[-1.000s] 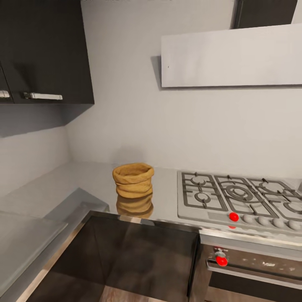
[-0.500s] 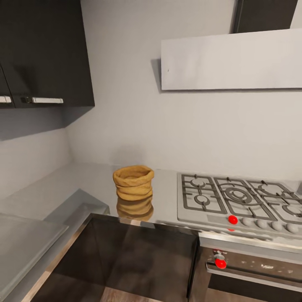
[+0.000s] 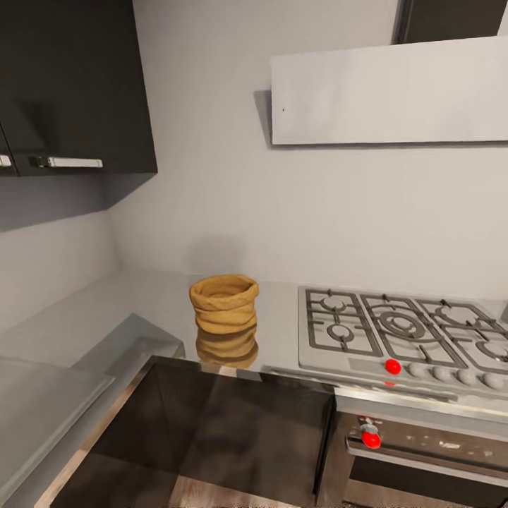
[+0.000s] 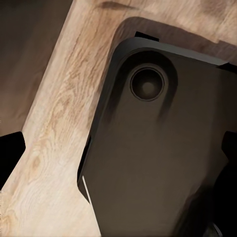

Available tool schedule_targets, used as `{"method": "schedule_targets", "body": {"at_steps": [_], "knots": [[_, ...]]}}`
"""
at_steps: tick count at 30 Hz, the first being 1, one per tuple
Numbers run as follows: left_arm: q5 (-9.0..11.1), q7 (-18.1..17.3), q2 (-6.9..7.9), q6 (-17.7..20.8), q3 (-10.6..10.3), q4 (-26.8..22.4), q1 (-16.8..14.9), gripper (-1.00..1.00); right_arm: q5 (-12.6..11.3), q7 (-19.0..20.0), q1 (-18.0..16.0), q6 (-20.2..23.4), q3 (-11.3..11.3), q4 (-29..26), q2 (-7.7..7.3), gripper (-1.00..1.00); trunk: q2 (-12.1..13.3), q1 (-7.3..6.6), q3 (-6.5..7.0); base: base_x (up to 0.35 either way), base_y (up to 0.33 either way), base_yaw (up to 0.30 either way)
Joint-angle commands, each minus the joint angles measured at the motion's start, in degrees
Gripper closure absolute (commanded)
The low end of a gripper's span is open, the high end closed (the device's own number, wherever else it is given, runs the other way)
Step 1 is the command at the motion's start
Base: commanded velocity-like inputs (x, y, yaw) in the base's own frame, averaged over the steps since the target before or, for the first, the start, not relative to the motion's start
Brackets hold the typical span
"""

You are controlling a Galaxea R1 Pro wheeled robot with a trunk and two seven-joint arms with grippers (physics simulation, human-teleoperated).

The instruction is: In the kitchen, take the popcorn bag from the countertop, put it into the microwave, and heat it until the popcorn is cooked so the cooked popcorn ends up inside the bag.

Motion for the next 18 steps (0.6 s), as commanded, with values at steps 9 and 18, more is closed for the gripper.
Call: {"method": "schedule_targets", "body": {"at_steps": [9,18], "knots": [[0.19,0.1,-0.06,-0.13,-0.32,-0.05,0.0,-1.0,0.6,-0.24,-0.07,-0.3,-0.46,0.18,0.02,-1.0,-0.04,0.0,-0.88,0.0,0.0,0.0],[0.19,0.07,-0.09,-0.16,-0.32,-0.05,0.0,-1.0,0.6,-0.26,-0.07,-0.3,-0.46,0.18,-0.04,-1.0,-0.04,0.0,-1.7,0.0,0.0,0.0]]}}
